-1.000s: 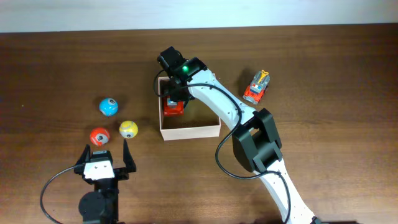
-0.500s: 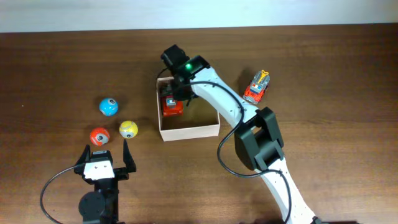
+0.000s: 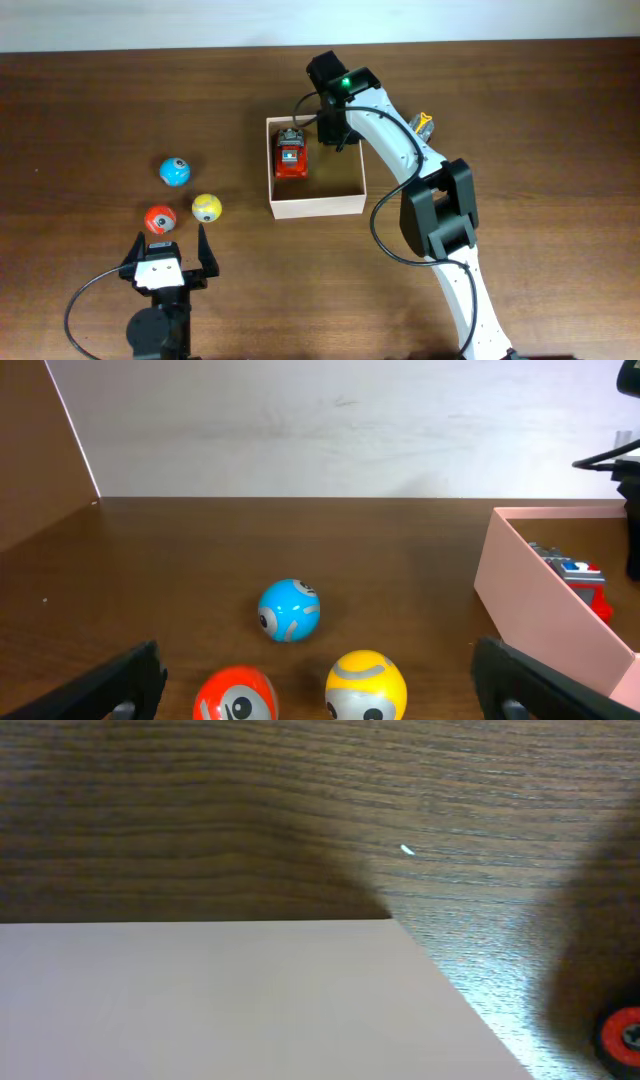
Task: Pack container
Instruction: 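Raise the right gripper out of the box and move right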
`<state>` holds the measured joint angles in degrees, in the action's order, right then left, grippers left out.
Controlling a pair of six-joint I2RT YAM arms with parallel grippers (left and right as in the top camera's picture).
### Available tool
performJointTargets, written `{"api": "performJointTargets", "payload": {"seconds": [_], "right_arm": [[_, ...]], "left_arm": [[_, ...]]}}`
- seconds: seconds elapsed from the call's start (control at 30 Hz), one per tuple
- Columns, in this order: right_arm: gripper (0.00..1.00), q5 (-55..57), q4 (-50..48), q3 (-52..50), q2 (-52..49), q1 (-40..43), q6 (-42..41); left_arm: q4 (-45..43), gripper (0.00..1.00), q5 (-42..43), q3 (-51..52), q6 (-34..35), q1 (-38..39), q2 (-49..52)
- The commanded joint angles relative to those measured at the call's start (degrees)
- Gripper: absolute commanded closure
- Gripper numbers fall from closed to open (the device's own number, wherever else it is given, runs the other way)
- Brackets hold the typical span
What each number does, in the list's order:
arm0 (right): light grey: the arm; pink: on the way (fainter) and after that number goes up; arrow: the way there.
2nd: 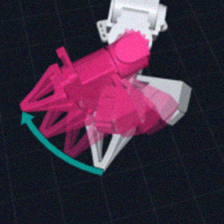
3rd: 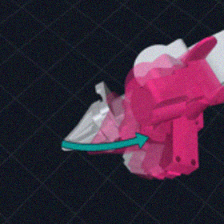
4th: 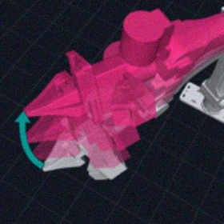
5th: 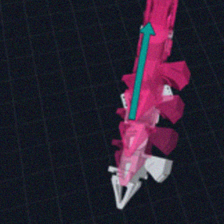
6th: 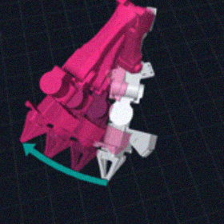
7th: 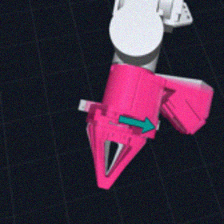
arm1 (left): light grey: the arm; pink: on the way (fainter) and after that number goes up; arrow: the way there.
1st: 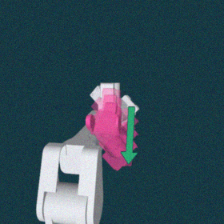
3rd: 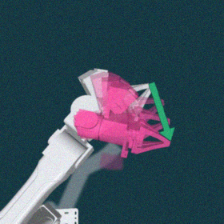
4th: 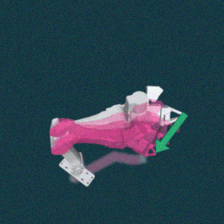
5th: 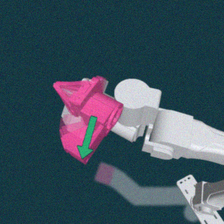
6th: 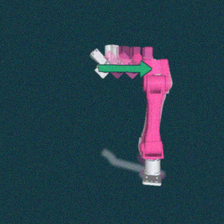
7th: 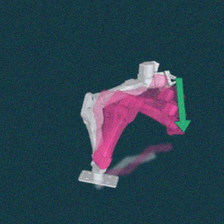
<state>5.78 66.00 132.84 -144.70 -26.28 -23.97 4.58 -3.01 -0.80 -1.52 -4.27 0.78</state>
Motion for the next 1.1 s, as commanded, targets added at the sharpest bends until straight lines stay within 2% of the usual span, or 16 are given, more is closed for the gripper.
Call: {"api": "performJointTargets", "payload": {"seconds": [0.0, 0.27, 0.57, 0.7, 0.87, 1.0, 1.07], "right_arm": [[0.85, 0.9, 0.2, -0.3, 1.0, -0.3, -0.1], [0.84, -0.7, 1.1, 0.8, 1.2, -0.4, 0.0], [0.68, -3.7, 6.4, 7.1, 4.7, -1.6, 1.3], [0.53, -3.8, 11.1, 13.4, 5.5, -1.9, 1.3], [0.42, -1.1, 18.0, 22.5, 5.6, -0.3, 1.2], [0.21, 2.4, 24.4, 28.8, 5.6, 3.3, 1.2], [0.13, 3.1, 26.4, 29.9, 5.6, 5.2, 1.0]], "left_arm": [[0.0, 0.01, 0.6, 0.3, -0.9, -0.3, -0.4], [0.0, 0.01, 0.6, 0.3, -0.9, -0.3, -0.4], [0.0, 0.01, 0.7, 0.3, -0.9, -0.3, -0.4], [0.0, 0.01, 0.6, 0.3, -0.9, -0.3, -0.4], [0.0, 0.01, 0.7, 0.3, -0.9, -0.3, -0.4], [0.0, 0.01, 0.7, 0.3, -0.9, -0.3, -0.4], [0.0, 0.01, 0.6, 0.3, -0.9, -0.3, -0.4]]}}
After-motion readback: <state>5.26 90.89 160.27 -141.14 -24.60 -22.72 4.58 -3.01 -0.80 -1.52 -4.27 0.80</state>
